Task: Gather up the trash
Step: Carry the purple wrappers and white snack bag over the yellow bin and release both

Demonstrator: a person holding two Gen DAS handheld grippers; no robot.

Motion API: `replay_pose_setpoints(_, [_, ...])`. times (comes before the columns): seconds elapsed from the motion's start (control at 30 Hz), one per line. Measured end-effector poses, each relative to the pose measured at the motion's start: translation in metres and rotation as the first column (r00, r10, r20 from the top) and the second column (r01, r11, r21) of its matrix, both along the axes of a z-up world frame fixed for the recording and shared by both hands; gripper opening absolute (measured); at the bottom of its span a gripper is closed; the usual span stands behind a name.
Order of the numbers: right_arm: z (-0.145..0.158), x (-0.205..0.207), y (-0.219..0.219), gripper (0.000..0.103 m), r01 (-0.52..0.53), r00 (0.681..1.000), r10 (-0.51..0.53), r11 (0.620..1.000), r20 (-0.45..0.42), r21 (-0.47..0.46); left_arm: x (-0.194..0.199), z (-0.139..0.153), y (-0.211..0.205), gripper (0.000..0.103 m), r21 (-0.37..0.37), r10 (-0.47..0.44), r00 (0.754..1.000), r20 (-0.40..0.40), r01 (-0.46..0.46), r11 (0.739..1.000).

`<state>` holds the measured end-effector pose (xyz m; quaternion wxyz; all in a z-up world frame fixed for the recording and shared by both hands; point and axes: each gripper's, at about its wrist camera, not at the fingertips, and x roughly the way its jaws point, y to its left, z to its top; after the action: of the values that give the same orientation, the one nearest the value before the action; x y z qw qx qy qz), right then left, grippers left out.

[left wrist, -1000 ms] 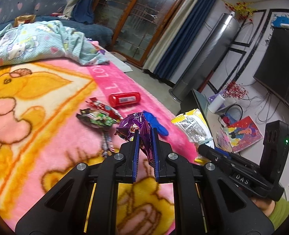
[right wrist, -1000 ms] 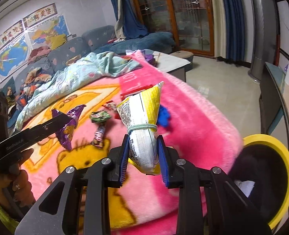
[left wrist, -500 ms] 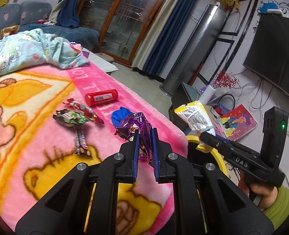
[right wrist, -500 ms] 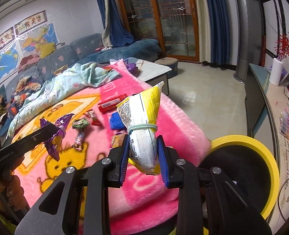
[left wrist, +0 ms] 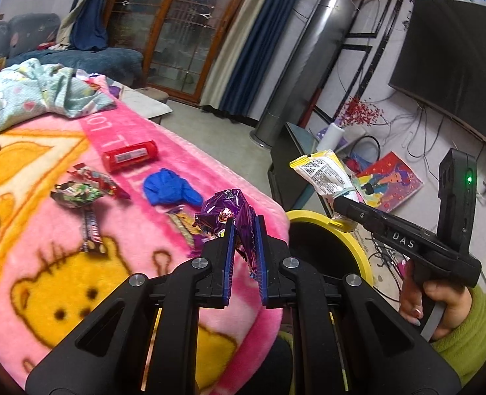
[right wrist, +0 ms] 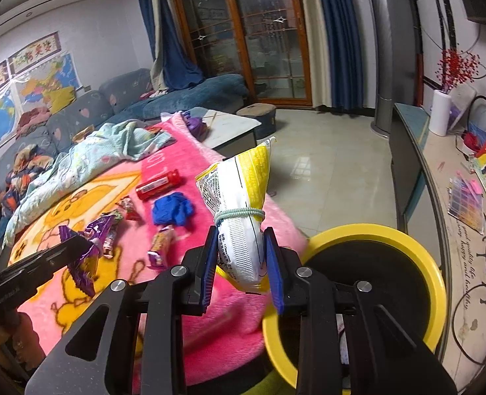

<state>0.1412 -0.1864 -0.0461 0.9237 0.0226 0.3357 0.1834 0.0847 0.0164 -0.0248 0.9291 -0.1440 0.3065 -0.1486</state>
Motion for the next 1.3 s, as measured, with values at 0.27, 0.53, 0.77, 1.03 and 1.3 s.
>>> replay_pose_setpoints(0.27, [-0.004,-0.002,-0.026,0.026,0.06,0.998,-0.06,0.998,-0.006,0.002,0.005,0.0,-0.034,0.007,0.023,-0.066,0.998,0.006,0.066,0.998])
replay_pose_setpoints(0.53, [-0.008,0.0,-0.059,0.026,0.138,0.99,-0.138,0.99,-0.005,0.013,0.01,-0.005,-0.065,0.007,0.053,-0.132,0.991,0.01,0.131,0.99])
replay_pose_setpoints(0.77, [-0.014,0.001,-0.089,0.026,0.199,0.98,-0.199,0.98,-0.017,0.018,0.011,-0.008,-0.087,0.007,0.08,-0.182,0.983,0.012,0.18,0.98])
replay_pose_setpoints(1.03, [-0.024,0.006,-0.116,0.026,0.265,0.963,-0.264,0.964,-0.052,0.024,0.016,-0.011,-0.116,0.007,0.115,-0.254,0.967,0.026,0.25,0.961])
replay_pose_setpoints(1.3, [-0.037,0.011,-0.143,0.027,0.331,0.94,-0.327,0.943,-0.098,0.033,0.031,-0.025,-0.148,0.007,0.139,-0.327,0.945,0.011,0.322,0.936])
